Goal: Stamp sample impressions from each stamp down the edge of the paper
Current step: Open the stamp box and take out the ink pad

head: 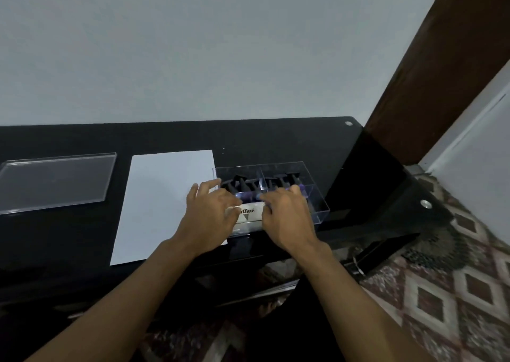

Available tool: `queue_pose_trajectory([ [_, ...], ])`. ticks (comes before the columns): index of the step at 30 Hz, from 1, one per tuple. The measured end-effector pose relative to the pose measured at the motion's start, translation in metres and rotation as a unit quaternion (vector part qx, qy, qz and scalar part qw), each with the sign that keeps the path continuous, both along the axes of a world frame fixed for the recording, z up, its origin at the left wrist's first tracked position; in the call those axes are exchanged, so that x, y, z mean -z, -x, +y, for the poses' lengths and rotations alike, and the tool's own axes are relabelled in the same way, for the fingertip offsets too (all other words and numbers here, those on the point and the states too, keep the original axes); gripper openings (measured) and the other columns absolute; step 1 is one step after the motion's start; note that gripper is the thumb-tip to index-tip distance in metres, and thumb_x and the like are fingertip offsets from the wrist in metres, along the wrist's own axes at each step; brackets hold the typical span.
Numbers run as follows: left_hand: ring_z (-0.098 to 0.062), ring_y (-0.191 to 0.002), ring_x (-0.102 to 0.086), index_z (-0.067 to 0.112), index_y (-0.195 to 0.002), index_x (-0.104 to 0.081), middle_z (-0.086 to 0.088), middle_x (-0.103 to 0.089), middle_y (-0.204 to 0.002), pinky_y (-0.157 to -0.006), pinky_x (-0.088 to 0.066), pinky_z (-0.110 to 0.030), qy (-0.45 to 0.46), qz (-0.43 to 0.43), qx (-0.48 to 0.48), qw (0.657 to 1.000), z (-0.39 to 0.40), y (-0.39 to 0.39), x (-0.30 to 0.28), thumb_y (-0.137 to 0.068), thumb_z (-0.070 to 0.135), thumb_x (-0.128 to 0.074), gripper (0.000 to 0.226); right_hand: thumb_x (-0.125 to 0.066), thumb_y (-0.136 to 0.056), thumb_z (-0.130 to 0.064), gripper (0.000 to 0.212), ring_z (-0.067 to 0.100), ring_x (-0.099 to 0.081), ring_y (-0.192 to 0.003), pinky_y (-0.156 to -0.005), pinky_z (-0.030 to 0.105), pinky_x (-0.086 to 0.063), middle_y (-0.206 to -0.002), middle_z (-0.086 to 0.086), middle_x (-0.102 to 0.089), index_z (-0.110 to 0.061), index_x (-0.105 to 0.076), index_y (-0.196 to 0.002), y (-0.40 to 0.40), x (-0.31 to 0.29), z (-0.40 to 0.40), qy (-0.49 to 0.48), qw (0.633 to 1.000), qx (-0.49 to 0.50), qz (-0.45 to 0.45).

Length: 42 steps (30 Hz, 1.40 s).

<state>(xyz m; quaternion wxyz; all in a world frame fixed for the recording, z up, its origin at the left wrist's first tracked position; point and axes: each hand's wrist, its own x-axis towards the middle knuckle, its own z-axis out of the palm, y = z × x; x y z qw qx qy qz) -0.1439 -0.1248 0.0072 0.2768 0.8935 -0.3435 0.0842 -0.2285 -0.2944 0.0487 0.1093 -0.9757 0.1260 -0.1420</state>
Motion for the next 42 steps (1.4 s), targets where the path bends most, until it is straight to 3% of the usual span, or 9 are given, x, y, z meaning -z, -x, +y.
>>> queue_pose_trajectory([
  [5, -0.017, -0.149, -0.026, 0.034, -0.11, -0.075, 0.012, -0.066, -0.13, -0.117, 0.007, -0.063, -0.078, 0.013, -0.007, 0.997, 0.007, -0.004, -0.011, -0.101, 0.043, -0.05, 0.028, -0.054, -0.085, -0.019, 0.031, 0.025, -0.045, -0.102, -0.083, 0.036, -0.043, -0.097, 0.003, -0.07, -0.025, -0.07, -0.111, -0.004, -0.003, 0.003, -0.018, 0.998, 0.005, 0.064],
  [9, -0.014, -0.149, -0.025, 0.033, -0.105, -0.075, 0.013, -0.067, -0.127, -0.115, 0.014, -0.063, -0.117, 0.007, -0.004, 0.993, 0.011, -0.009, -0.013, -0.095, 0.056, -0.034, 0.048, -0.051, -0.083, -0.024, 0.026, 0.031, -0.045, -0.107, -0.083, 0.037, -0.039, -0.115, 0.013, -0.06, -0.029, -0.064, -0.105, -0.015, -0.005, 0.009, -0.037, 0.986, 0.043, 0.154],
  [13, -0.011, -0.149, -0.023, 0.037, -0.104, -0.074, 0.021, -0.066, -0.124, -0.114, 0.017, -0.062, -0.146, 0.009, 0.002, 0.989, 0.011, -0.014, -0.011, -0.092, 0.059, -0.027, 0.053, -0.052, -0.087, -0.02, 0.019, 0.031, -0.041, -0.116, -0.094, 0.039, -0.04, -0.114, 0.013, -0.058, -0.016, -0.06, -0.103, -0.019, -0.019, 0.018, -0.025, 0.976, 0.058, 0.207],
  [17, -0.012, -0.149, -0.023, 0.033, -0.108, -0.072, 0.018, -0.066, -0.125, -0.116, 0.011, -0.061, -0.101, 0.022, 0.011, 0.995, 0.013, -0.01, -0.008, -0.101, 0.05, -0.038, 0.038, -0.058, -0.089, -0.021, 0.011, 0.03, -0.041, -0.12, -0.099, 0.042, -0.036, -0.105, 0.01, -0.062, -0.016, -0.05, -0.092, -0.026, -0.029, 0.03, -0.022, 0.972, 0.09, 0.214],
  [21, -0.017, -0.149, -0.026, 0.025, -0.102, -0.072, 0.008, -0.068, -0.113, -0.122, -0.008, -0.059, -0.021, 0.03, 0.017, 0.999, 0.01, 0.0, -0.002, -0.104, 0.036, -0.048, 0.027, -0.058, -0.087, -0.015, 0.015, 0.027, -0.044, -0.118, -0.101, 0.044, -0.03, -0.097, 0.002, -0.063, -0.019, -0.066, -0.098, -0.033, -0.027, 0.026, -0.119, 0.965, 0.145, 0.183],
  [28, -0.014, -0.151, -0.019, 0.024, -0.105, -0.071, 0.009, -0.065, -0.112, -0.122, -0.014, -0.055, -0.009, 0.044, 0.012, 0.999, 0.006, 0.002, 0.002, -0.106, 0.034, -0.042, 0.03, -0.056, -0.083, 0.0, 0.024, 0.025, -0.063, -0.092, -0.095, 0.046, -0.047, -0.092, 0.005, -0.072, -0.015, -0.074, -0.087, -0.032, -0.027, 0.022, -0.222, 0.953, 0.162, 0.127],
  [37, -0.018, -0.15, -0.024, 0.02, -0.128, -0.067, 0.003, -0.066, -0.118, -0.118, -0.03, -0.048, 0.014, 0.013, 0.011, 1.0, 0.003, 0.001, 0.016, -0.103, 0.043, -0.028, 0.051, -0.053, -0.081, 0.0, 0.025, 0.021, -0.069, -0.07, -0.058, 0.038, -0.06, -0.079, 0.001, -0.073, -0.013, -0.075, -0.08, -0.029, -0.023, 0.018, -0.287, 0.939, 0.172, 0.074],
  [40, -0.02, -0.15, -0.027, 0.018, -0.128, -0.067, 0.0, -0.067, -0.116, -0.119, -0.028, -0.047, 0.01, 0.004, 0.014, 1.0, 0.002, 0.002, 0.017, -0.104, 0.042, -0.025, 0.053, -0.052, -0.081, 0.0, 0.024, 0.023, -0.07, -0.075, -0.065, 0.041, -0.06, -0.074, 0.002, -0.069, -0.014, -0.067, -0.067, -0.03, -0.025, 0.018, -0.277, 0.943, 0.147, 0.108],
  [42, -0.019, -0.15, -0.028, 0.018, -0.122, -0.069, 0.001, -0.067, -0.116, -0.12, -0.027, -0.047, 0.005, 0.005, 0.017, 1.0, 0.002, 0.002, 0.018, -0.105, 0.04, -0.026, 0.051, -0.052, -0.08, -0.003, 0.019, 0.029, -0.062, -0.095, -0.083, 0.049, -0.054, -0.078, 0.005, -0.063, -0.015, -0.06, -0.068, -0.032, -0.028, 0.024, -0.236, 0.95, 0.124, 0.163],
])
